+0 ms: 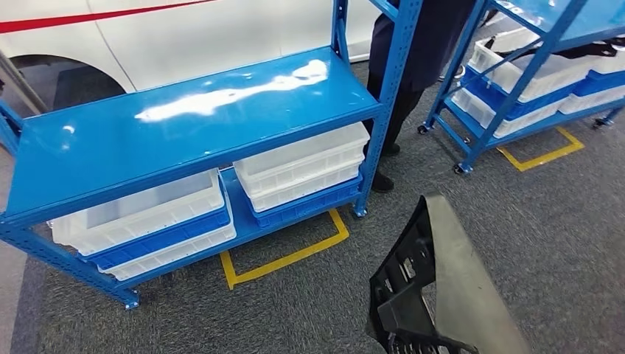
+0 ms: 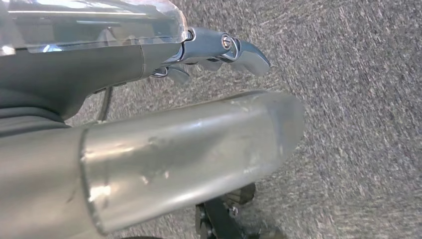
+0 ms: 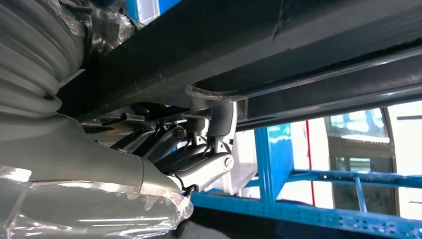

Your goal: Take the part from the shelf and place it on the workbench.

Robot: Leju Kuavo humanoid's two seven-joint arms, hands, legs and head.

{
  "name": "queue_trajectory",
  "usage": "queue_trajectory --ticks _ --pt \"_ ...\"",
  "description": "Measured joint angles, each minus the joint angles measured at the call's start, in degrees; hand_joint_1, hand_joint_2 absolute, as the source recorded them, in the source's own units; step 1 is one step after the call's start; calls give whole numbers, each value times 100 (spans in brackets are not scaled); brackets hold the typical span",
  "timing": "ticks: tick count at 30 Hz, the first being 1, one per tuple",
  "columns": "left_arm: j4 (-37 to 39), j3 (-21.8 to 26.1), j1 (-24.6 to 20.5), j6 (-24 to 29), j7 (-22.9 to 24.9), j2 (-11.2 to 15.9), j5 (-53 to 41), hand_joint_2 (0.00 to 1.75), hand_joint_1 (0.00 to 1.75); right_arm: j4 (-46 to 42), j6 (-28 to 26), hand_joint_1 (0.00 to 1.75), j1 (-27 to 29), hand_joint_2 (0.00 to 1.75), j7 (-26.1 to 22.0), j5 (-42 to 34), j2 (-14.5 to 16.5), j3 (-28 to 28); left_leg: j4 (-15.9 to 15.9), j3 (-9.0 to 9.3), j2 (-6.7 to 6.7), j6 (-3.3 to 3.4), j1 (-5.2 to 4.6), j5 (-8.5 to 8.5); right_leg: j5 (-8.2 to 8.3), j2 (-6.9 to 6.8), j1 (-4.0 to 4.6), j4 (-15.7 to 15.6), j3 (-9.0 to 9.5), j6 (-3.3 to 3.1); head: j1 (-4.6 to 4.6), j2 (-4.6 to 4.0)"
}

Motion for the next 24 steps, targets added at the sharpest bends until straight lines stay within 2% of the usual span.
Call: queue_trajectory --ticks 1,2,3,4,5,6,7,8,9,11,12,14,15,16,17,18,19,20,21,22,23,24 --pt "0 4 15 -3 -2 0 -1 0 0 2 5 175 0 175 1 -15 -1 -2 8 -36 85 10 -2 19 -234 -84 -22 380 -134 32 3 0" --pt "0 7 29 -5 -2 1 -3 0 0 4 9 175 2 175 1 -30 -1 -3 22 -70 171 1 -3 31 -400 -122 -50 712 -234 65 4 -1" --pt "0 9 36 -7 -2 1 -6 0 0 8 11 175 5 175 1 -42 -1 -5 39 -99 257 -10 -1 39 -466 -146 -78 884 -248 96 4 -1" --pt "0 10 38 -11 -2 0 -9 0 0 12 13 175 8 175 1 -50 -1 -6 58 -121 340 -24 4 42 -429 -172 -106 842 -148 122 4 -1" --pt "0 11 34 -15 -2 -2 -12 0 0 15 17 175 11 175 1 -53 -1 -7 81 -136 416 -45 11 36 -313 -216 -130 580 65 141 4 -1" --pt "0 11 27 -20 -2 -3 -14 0 0 17 22 175 11 175 1 -55 -1 -8 110 -140 485 -72 16 23 -192 -315 -146 186 334 151 4 -1" --pt "0 13 21 -23 -2 -5 -15 0 0 17 28 175 8 175 2 -56 -1 -8 143 -148 544 -108 8 1 -116 -425 -133 -173 564 141 5 -1" --pt "0 14 14 -25 -1 -6 -16 0 0 16 33 175 7 175 1 -58 1 -8 170 -153 593 -148 -1 -20 -82 -504 -119 -424 710 108 1 -1" --pt "0 15 3 -25 -1 -6 -17 0 0 16 34 175 9 175 1 -61 2 -10 192 -155 636 -187 -14 -38 -94 -549 -96 -539 763 69 -2 -1" --pt "0 16 -28 -23 1 -6 -18 0 0 16 35 175 22 175 -1 -67 4 -14 202 -138 722 -258 -21 -53 -103 -464 -74 -549 730 -24 -7 0" --pt "0 16 -42 -23 1 -6 -19 0 0 16 35 175 29 175 -1 -68 8 -16 223 -132 691 -294 -10 -80 -92 -414 -77 -563 720 -60 -6 0" --pt "0 17 -46 -24 -1 -8 -19 0 0 15 35 175 28 175 -1 -69 22 -19 483 -233 422 -348 18 -282 -59 -314 -99 -595 706 -139 -8 0" --pt "0 18 -35 -25 -1 -8 -19 0 0 15 35 175 25 175 -1 -69 32 -21 786 -374 241 -364 31 -464 -47 -264 -99 -602 697 -167 -9 -1" --pt "0 20 -20 -26 -2 -9 -19 0 0 15 35 175 20 175 -1 -70 39 -22 1175 -562 120 -369 33 -653 -39 -203 -90 -601 683 -188 -9 -1" --pt "0 21 -4 -27 -1 -9 -19 0 0 15 35 175 19 175 -1 -70 43 -23 1552 -750 69 -370 34 -791 -36 -134 -79 -597 673 -201 -9 -1" --pt "0 24 10 -27 -1 -8 -19 0 0 16 35 175 22 175 -1 -70 46 -25 1800 -886 51 -366 33 -830 -34 -57 -69 -591 668 -204 -9 -1" --pt "0 27 17 -29 0 -8 -20 0 0 16 35 175 24 175 -1 -69 46 -26 1849 -936 43 -357 32 -749 -33 22 -63 -581 667 -205 -8 -1" --pt "0 30 20 -33 -1 -8 -24 0 0 17 35 175 25 175 -1 -64 48 -27 1671 -886 23 -342 33 -557 -34 102 -61 -568 669 -205 -8 -1" --pt "0 32 19 -38 -2 -8 -32 0 0 17 34 175 24 175 -1 -56 50 -29 1327 -764 -38 -321 33 -309 -35 180 -60 -553 673 -202 -8 -1" --pt "0 36 18 -45 -4 -6 -45 0 0 17 32 175 22 175 -1 -46 55 -32 972 -636 -169 -297 34 -118 -35 251 -55 -535 668 -193 -8 -1" --pt "0 39 17 -51 -8 -4 -58 0 0 16 31 175 17 175 -1 -34 62 -36 658 -524 -293 -275 38 1 -30 325 -53 -516 649 -174 -8 -1" --pt "0 43 14 -59 -9 -2 -70 0 0 16 29 175 14 175 -1 -25 71 -40 471 -465 -390 -257 36 43 -17 388 -58 -505 621 -143 -8 -1"
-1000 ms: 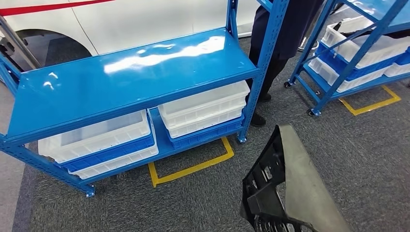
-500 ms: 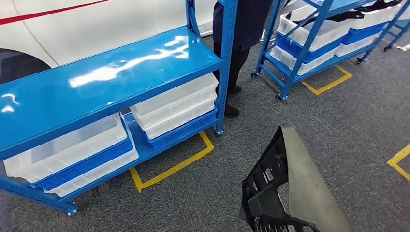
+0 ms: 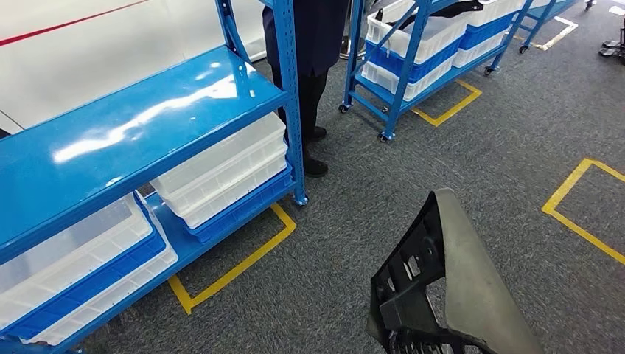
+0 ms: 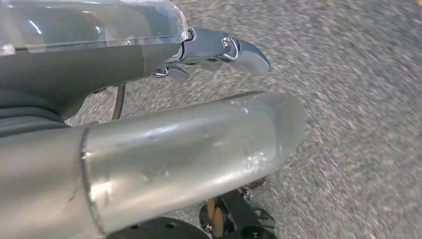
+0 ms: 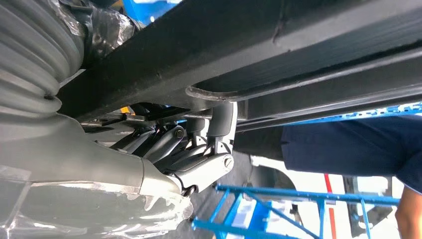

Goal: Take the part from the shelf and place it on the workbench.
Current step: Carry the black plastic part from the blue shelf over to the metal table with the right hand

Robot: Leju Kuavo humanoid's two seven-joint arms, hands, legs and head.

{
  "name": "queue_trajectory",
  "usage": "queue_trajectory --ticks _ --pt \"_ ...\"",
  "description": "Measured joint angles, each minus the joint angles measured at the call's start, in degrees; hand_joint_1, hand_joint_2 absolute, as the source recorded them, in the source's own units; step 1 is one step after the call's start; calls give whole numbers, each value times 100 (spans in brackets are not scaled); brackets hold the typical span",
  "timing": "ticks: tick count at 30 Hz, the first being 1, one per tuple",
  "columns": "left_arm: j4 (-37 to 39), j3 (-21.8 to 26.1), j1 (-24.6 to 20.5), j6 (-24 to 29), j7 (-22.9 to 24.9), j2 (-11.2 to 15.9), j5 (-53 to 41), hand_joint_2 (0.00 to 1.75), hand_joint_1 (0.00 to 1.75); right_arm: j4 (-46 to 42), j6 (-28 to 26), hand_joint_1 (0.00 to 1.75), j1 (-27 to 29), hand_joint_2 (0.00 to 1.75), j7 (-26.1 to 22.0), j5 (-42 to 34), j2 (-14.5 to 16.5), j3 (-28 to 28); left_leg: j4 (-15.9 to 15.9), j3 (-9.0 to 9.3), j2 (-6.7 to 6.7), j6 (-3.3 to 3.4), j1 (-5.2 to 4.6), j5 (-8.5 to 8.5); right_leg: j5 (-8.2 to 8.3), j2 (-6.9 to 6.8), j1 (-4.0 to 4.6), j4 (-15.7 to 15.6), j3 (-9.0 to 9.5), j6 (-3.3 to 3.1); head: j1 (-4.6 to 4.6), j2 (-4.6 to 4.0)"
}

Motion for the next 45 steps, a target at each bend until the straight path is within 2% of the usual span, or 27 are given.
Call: queue_trajectory --ticks 1,3,5,7,9,10,12,14,15,16,18,20,22,24,25,27,29,31,33,34,36,38,40,41,42,43,45 --pt "0 4 -6 -6 -1 3 -9 0 0 -1 1 175 3 175 0 8 8 -8 -67 14 -44 17 -5 -21 21 62 -8 -1 -31 40 -1 0" --pt "0 8 -27 -18 -2 2 -21 0 0 -7 12 175 18 175 -1 34 24 -36 -129 33 60 71 -2 9 62 138 -26 -14 -75 120 -1 1" --pt "0 14 -36 -27 -9 -1 -50 0 0 -28 38 175 26 175 -1 79 49 -80 -193 52 205 155 19 66 -70 -90 -6 171 -174 167 9 1" --pt "0 28 -22 -28 -16 -1 -80 0 0 -46 70 175 18 175 -1 120 78 -110 -219 43 371 207 14 87 -429 -416 3 756 -441 197 17 1" --pt "0 48 -6 -27 -19 2 -95 0 0 -49 90 175 19 175 -1 143 97 -132 -213 23 547 216 -4 79 -696 -518 -18 1376 -706 232 18 1" --pt "0 56 -6 -27 -22 2 -101 0 0 -49 94 175 23 175 -1 148 102 -147 -209 15 633 215 -9 72 -691 -540 -29 1466 -724 245 17 2" --pt "0 64 -19 -27 -32 2 -114 0 0 -52 96 175 30 175 -1 156 111 -181 -199 27 781 197 -12 50 -415 -619 -38 1003 -421 245 19 1" --pt "0 66 -31 -27 -47 1 -125 0 0 -68 96 175 25 175 -1 162 123 -202 -185 65 902 154 -29 17 -180 -850 -5 243 12 191 17 1" --pt "0 67 -36 -28 -53 1 -128 0 0 -83 96 175 25 175 -1 164 135 -209 -179 80 950 127 -41 3 -139 -926 21 22 132 154 16 1" --pt "0 68 -44 -29 -57 0 -132 0 0 -97 97 175 26 175 -1 165 144 -218 -175 98 995 100 -53 -7 -145 -962 49 -70 168 122 15 1" --pt "0 69 -67 -36 -58 0 -145 0 0 -125 99 175 36 175 -1 165 164 -246 -177 118 1072 44 -56 -26 -119 -843 60 -88 151 64 15 0" --pt "0 70 -79 -44 -56 1 -172 0 0 -154 104 175 43 175 -1 164 182 -280 -26 70 903 -13 -34 -169 -77 -733 27 -143 152 -7 10 0" --pt "0 71 -64 -51 -53 1 -193 0 0 -173 108 175 36 175 -1 163 209 -300 561 -188 584 -50 -8 -517 -49 -622 6 -172 149 -65 6 0" --pt "0 71 -41 -58 -50 0 -196 0 0 -174 109 175 30 175 0 163 226 -317 1276 -535 453 -71 0 -794 -44 -486 10 -163 135 -86 6 1" --pt "0 72 -33 -60 -49 1 -196 0 0 -174 110 175 34 175 0 163 229 -328 1431 -624 437 -78 2 -782 -44 -407 11 -154 134 -88 6 1" --pt "0 73 -30 -62 -47 3 -199 0 0 -174 113 175 37 175 0 163 232 -350 1088 -511 395 -83 18 -431 -50 -244 7 -124 139 -78 6 1" --pt "0 73 -29 -65 -47 6 -202 0 0 -174 118 175 31 175 0 162 234 -362 359 -227 108 -77 59 -62 -69 -93 5 -63 114 -38 7 2" --pt "0 73 -28 -69 -42 7 -203 0 0 -175 127 175 23 175 0 162 238 -367 12 -105 -141 -44 75 11 -64 43 1 -14 44 38 7 1" --pt "0 73 -34 -71 -37 6 -204 0 0 -176 136 175 31 175 -1 163 244 -373 -26 -94 -69 31 61 11 -20 181 -13 -24 -12 128 8 1" --pt "0 73 -39 -72 -37 5 -204 0 0 -176 137 175 39 175 -1 163 246 -376 -58 -80 6 76 61 34 -24 135 -15 -8 -32 156 10 1" --pt "0 73 -41 -76 -37 4 -204 0 0 -176 133 175 38 175 -1 165 247 -382 -123 -55 169 166 64 80 -194 -172 -1 256 -167 191 20 1" --pt "0 74 -29 -86 -37 10 -204 0 0 -176 122 175 27 175 -1 172 247 -384 -140 -49 351 211 32 83 -550 -472 -3 922 -482 218 27 1" --pt "0 77 -21 -100 -32 19 -204 0 0 -176 111 175 31 175 0 182 246 -388 -137 -48 537 224 6 70 -720 -530 -23 1452 -726 243 27 1" --pt "0 79 -25 -108 -28 21 -204 0 0 -176 110 175 37 175 0 187 246 -393 -136 -42 618 224 0 62 -653 -547 -28 1443 -710 247 27 2" --pt "0 81 -33 -117 -24 22 -204 0 0 -176 109 175 41 175 0 191 246 -397 -136 -31 687 219 -3 52 -501 -577 -30 1219 -582 243 27 1" --pt "0 83 -42 -128 -17 22 -204 0 0 -178 108 175 43 175 0 197 246 -400 -136 -13 749 209 -5 39 -314 -661 -25 838 -367 227 27 1" --pt "0 88 -53 -153 -4 22 -204 0 0 -179 103 175 34 175 -1 223 246 -402 -129 17 852 163 -27 3 -111 -891 31 162 0 163 27 0"
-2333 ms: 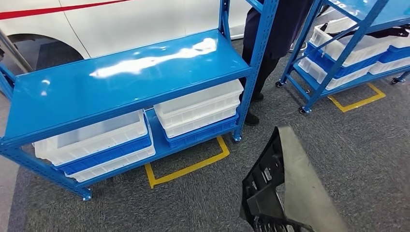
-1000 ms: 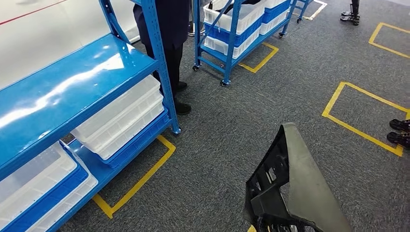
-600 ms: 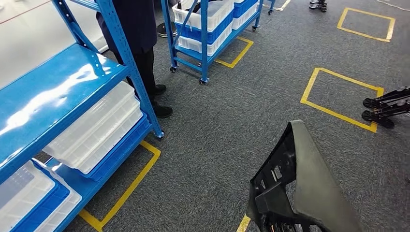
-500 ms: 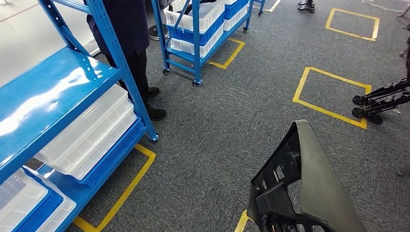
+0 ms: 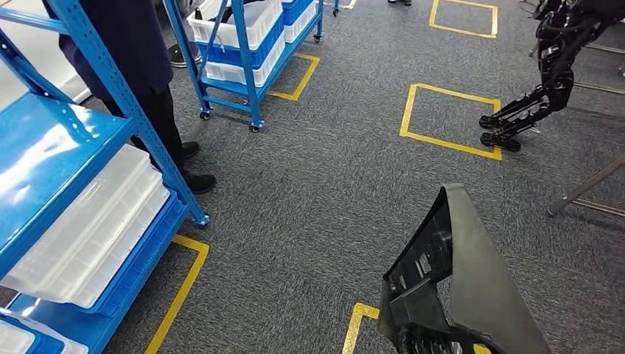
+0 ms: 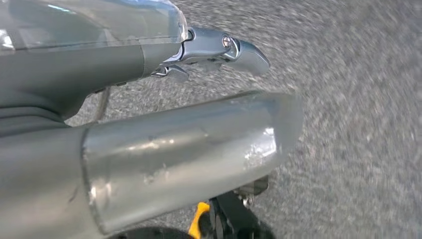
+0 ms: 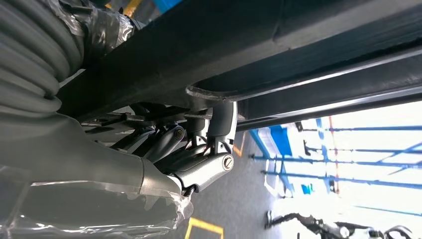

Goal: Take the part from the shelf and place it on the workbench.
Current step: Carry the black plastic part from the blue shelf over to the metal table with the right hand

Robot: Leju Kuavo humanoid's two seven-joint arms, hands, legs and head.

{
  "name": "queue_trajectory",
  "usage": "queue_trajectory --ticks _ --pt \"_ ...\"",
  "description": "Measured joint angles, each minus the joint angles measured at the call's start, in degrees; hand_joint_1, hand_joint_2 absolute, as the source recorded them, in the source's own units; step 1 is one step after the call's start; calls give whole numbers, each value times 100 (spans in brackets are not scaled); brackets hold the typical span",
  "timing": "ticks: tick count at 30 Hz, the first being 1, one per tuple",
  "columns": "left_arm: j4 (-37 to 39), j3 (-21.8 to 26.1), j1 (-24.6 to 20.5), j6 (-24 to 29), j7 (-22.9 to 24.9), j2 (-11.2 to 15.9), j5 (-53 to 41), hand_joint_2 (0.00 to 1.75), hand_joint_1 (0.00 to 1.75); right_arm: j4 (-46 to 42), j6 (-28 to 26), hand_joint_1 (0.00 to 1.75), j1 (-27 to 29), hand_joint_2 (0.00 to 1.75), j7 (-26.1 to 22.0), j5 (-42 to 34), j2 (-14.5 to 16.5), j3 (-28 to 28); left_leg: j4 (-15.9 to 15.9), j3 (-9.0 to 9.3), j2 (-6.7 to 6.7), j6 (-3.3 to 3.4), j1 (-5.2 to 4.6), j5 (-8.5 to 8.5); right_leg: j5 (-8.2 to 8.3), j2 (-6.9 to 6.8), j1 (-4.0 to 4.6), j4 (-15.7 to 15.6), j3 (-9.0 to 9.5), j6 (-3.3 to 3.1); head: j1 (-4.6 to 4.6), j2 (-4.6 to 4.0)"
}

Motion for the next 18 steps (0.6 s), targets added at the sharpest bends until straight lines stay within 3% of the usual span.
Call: queue_trajectory --ticks 2,4,6,8,10,11,13,15,17,18 --pt "0 10 -13 -26 15 0 0 0 0 -4 -12 175 -1 175 -1 44 1 -1 -3 31 94 -57 -20 -26 2 -68 58 -210 91 -62 -2 1" --pt "0 16 -36 -50 23 2 0 0 0 -14 -29 175 10 175 -1 74 3 0 -4 69 144 -112 -14 -54 31 56 47 -247 87 -120 -3 1" --pt "0 20 -45 -75 25 4 0 0 0 -26 -44 175 8 175 -1 85 9 3 228 -16 -81 -166 6 -236 72 166 10 -308 104 -193 -5 1" --pt "0 29 -28 -95 28 7 0 0 0 -32 -57 175 -3 175 -1 91 17 9 897 -329 -359 -202 21 -603 93 284 -2 -329 103 -242 -8 1" --pt "0 40 -5 -102 32 10 0 0 0 -31 -70 175 -4 175 0 101 20 13 1546 -653 -417 -223 22 -815 96 424 4 -322 98 -255 -9 0" --pt "0 45 2 -102 33 11 0 0 0 -30 -74 175 -1 175 0 106 20 13 1609 -702 -424 -228 24 -750 96 503 4 -313 100 -255 -8 0" --pt "0 57 7 -102 34 17 0 0 0 -30 -78 175 2 175 0 111 21 13 1098 -510 -498 -228 42 -332 87 661 -5 -283 109 -240 -8 1" --pt "0 69 6 -105 33 22 0 0 0 -29 -82 175 -4 175 1 113 21 13 396 -236 -800 -213 78 -17 67 803 -5 -221 76 -197 -7 1" --pt "0 75 7 -112 35 23 0 0 0 -28 -90 175 -7 175 1 124 21 15 138 -152 -993 -174 80 9 75 932 -9 -181 13 -122 -5 1" --pt "0 77 5 -117 36 23 0 0 0 -28 -98 175 -3 175 1 136 21 16 110 -145 -952 -143 68 12 92 1004 -13 -181 -15 -79 -4 1"
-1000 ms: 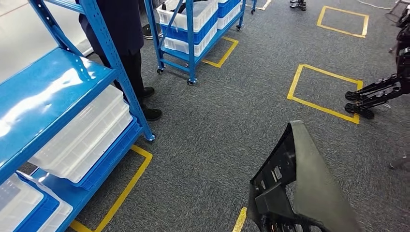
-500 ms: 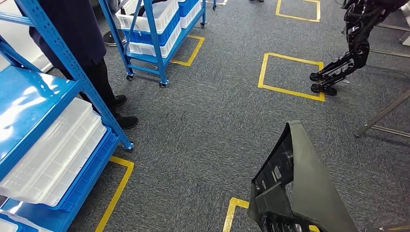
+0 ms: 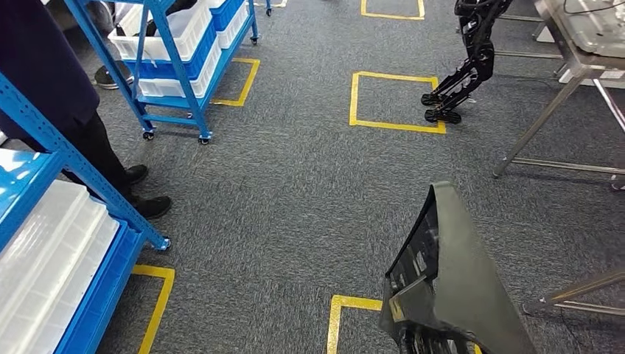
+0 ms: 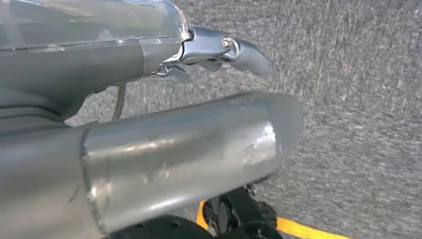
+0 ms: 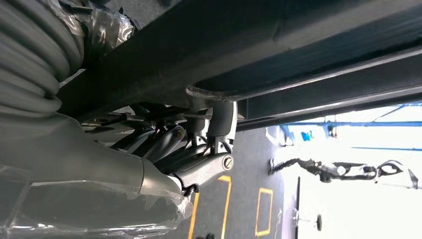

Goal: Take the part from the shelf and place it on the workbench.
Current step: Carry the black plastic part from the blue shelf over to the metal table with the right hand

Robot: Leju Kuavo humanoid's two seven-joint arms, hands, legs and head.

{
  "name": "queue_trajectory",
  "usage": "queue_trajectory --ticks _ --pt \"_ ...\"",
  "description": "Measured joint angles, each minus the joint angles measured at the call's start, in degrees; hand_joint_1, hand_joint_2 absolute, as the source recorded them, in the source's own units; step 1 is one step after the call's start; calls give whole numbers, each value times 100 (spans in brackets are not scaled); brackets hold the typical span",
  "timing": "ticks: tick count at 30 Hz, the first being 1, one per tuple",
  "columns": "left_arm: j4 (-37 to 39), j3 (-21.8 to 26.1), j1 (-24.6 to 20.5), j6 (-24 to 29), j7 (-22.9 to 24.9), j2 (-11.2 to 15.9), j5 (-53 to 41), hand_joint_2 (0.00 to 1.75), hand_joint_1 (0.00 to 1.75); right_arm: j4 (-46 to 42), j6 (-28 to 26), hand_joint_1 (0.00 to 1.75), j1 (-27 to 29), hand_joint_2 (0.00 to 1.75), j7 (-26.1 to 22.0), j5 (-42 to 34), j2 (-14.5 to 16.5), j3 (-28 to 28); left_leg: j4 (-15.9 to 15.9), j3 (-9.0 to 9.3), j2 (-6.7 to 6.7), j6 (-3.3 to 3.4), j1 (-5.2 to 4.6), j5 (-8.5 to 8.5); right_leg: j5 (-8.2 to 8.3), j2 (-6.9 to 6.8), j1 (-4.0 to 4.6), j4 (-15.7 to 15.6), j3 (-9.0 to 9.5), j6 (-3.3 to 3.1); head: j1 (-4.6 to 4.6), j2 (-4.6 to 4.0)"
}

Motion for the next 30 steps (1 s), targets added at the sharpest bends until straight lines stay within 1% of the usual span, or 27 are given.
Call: queue_trajectory --ticks 1,2,3,5,6,7,8,9,10,12,13,14,15,16,17,18,20,21,22,23,24,25,26,27,28,29,30 --pt "0 1 -3 -6 1 0 0 0 0 1 -10 175 8 175 -1 13 -1 0 -16 12 74 43 1 19 8 16 -8 1 -15 33 -1 -1" --pt "0 2 -8 -11 -1 -1 -1 0 0 1 -21 175 13 175 -1 24 -1 -1 -45 29 147 91 6 40 -21 -71 -3 41 -40 57 4 0" --pt "0 3 -9 -16 -2 -1 -1 0 0 1 -32 175 13 175 -1 29 -2 -1 -77 43 226 135 11 61 -113 -221 2 172 -106 77 9 0" --pt "0 9 0 -19 -3 1 -2 0 0 1 -40 175 0 175 -1 30 -4 -1 -107 51 391 191 0 76 -453 -554 2 749 -377 112 20 0" --pt "0 15 7 -19 -2 3 -2 0 0 2 -40 175 -5 175 -1 29 -5 -1 -106 49 479 202 -13 72 -622 -616 -9 1111 -550 132 21 -1" --pt "0 22 10 -21 -2 5 -2 0 0 4 -42 175 -5 175 0 28 -6 -2 -105 48 566 205 -23 66 -715 -638 -21 1389 -678 148 21 -1" --pt "0 29 10 -25 -1 7 -1 0 0 9 -43 175 -1 175 1 28 -8 -3 -103 51 649 205 -29 57 -704 -652 -31 1489 -716 158 21 -1" --pt "0 35 6 -34 1 7 -1 0 0 15 -47 175 2 175 1 32 -9 -4 -102 59 724 199 -32 47 -591 -674 -36 1372 -643 160 21 0" --pt "0 40 0 -45 2 7 0 0 0 20 -54 175 3 175 2 37 -10 -5 -101 76 792 188 -34 34 -406 -722 -38 1050 -460 151 22 0" --pt "0 45 -9 -68 4 7 0 0 0 23 -74 175 -4 175 1 53 -11 -5 -94 115 904 149 -47 -3 -139 -960 0 288 -46 104 23 0" --pt "0 46 -13 -77 5 7 0 0 0 24 -84 175 -8 175 0 59 -11 -5 -91 132 949 123 -57 -20 -90 -1045 29 56 74 71 22 0" --pt "0 48 -18 -83 5 7 0 0 0 25 -92 175 -10 175 -1 65 -12 -5 -92 147 995 94 -65 -34 -100 -1089 60 -38 114 41 21 0" --pt "0 48 -27 -90 7 6 0 0 0 25 -95 175 -8 175 0 71 -12 -4 -100 164 1045 63 -73 -44 -99 -1044 84 -48 108 11 20 0" --pt "0 48 -38 -96 7 5 0 0 0 25 -97 175 -5 175 -1 78 -12 -4 -110 184 1084 34 -68 -58 -88 -973 75 -67 113 -21 19 0" --pt "0 49 -48 -99 8 7 0 0 0 25 -97 175 -2 175 -1 86 -11 -3 -89 196 1045 3 -58 -95 -73 -915 62 -98 126 -52 19 0" --pt "0 49 -55 -103 9 7 -1 0 0 25 -97 175 -4 175 -1 94 -11 -2 13 165 941 -22 -49 -182 -56 -858 44 -129 142 -88 16 0" --pt "0 51 -51 -108 9 10 -2 0 0 28 -97 175 -19 175 -1 106 -11 3 569 -82 654 -52 -30 -511 -42 -751 23 -162 162 -148 15 -1" --pt "0 51 -41 -110 9 11 -2 0 0 33 -99 175 -27 175 0 113 -11 6 965 -276 573 -58 -29 -692 -44 -687 25 -158 161 -168 13 -1" --pt "0 52 -29 -111 10 15 -2 0 0 39 -103 175 -32 175 0 120 -11 8 1304 -451 542 -64 -29 -801 -48 -616 29 -150 161 -179 14 -1" --pt "0 54 -18 -110 10 18 -3 0 0 46 -108 175 -33 175 0 126 -11 10 1486 -558 530 -67 -28 -802 -52 -538 32 -140 164 -182 13 -1" --pt "0 54 -12 -110 10 20 -4 0 0 53 -117 175 -34 175 0 129 -11 10 1447 -569 522 -65 -28 -680 -56 -458 31 -129 171 -178 13 0" --pt "0 55 -10 -109 10 23 -6 0 0 58 -127 175 -36 175 0 130 -11 13 1187 -478 490 -59 -25 -463 -64 -378 27 -116 180 -168 13 0" --pt "0 55 -9 -109 10 26 -9 0 0 62 -137 175 -39 175 1 130 -11 18 802 -334 393 -49 -17 -231 -76 -304 20 -99 184 -151 12 0" --pt "0 57 -9 -110 10 29 -16 0 0 65 -145 175 -47 175 1 131 -11 25 436 -190 263 -37 -11 -67 -89 -233 21 -71 178 -128 13 1" --pt "0 60 -9 -110 10 31 -21 0 0 67 -151 175 -55 175 1 133 -11 33 176 -88 150 -24 -7 23 -96 -169 20 -49 161 -99 12 1" --pt "0 63 -11 -111 10 31 -27 0 0 68 -154 175 -61 175 1 136 -11 41 46 -41 74 -10 -9 38 -94 -111 18 -34 137 -69 13 0" --pt "0 65 -16 -111 10 31 -31 0 0 70 -158 175 -63 175 1 139 -11 46 20 -26 77 6 -20 23 -81 -51 15 -33 115 -36 13 0"
